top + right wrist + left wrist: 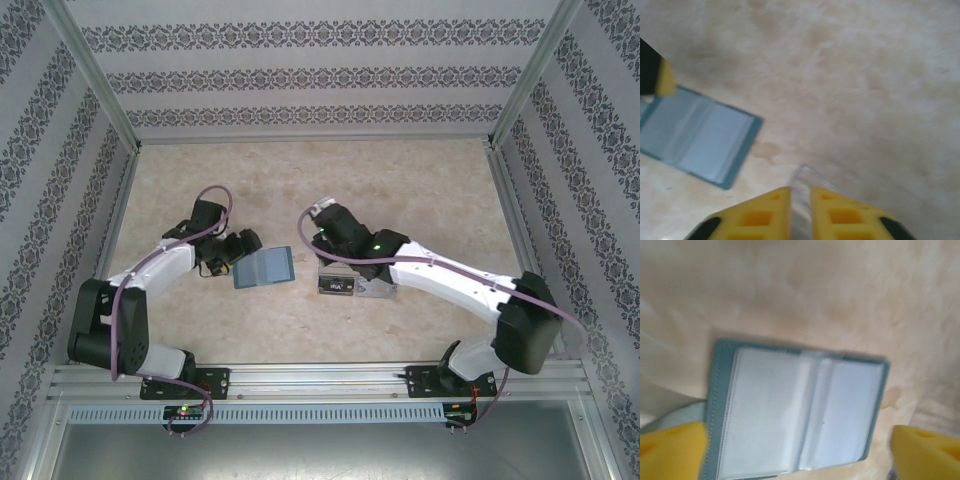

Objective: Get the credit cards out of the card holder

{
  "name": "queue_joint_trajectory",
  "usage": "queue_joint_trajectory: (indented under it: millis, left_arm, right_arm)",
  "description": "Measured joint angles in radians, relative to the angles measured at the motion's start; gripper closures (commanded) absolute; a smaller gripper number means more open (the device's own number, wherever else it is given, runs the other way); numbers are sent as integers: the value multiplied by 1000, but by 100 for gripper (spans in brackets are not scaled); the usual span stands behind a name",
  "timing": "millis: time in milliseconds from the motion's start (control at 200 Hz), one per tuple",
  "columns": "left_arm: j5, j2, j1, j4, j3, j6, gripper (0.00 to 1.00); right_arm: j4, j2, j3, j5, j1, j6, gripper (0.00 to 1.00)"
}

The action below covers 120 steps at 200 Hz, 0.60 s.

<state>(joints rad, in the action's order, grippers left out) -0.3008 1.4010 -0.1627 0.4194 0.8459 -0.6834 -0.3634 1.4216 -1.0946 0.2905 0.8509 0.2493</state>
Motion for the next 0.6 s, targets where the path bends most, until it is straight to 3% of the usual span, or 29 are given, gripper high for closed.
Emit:
queue_joint_trajectory:
  millis: [80, 275, 440, 600]
  left_arm:
    - [108, -64, 1, 37, 69, 8, 0]
    - [389, -204, 11, 52, 127, 60, 0]
    - [630, -252, 17, -28, 28, 161, 0]
    - [742, -221, 66, -173, -149, 290, 0]
  right_arm:
    - [5, -78, 44, 41, -67, -5, 45]
    - [60, -278, 192, 168, -272, 11, 3]
    - [209, -433, 409, 187, -499, 10, 2]
    - [340, -428, 588, 156, -686, -27, 2]
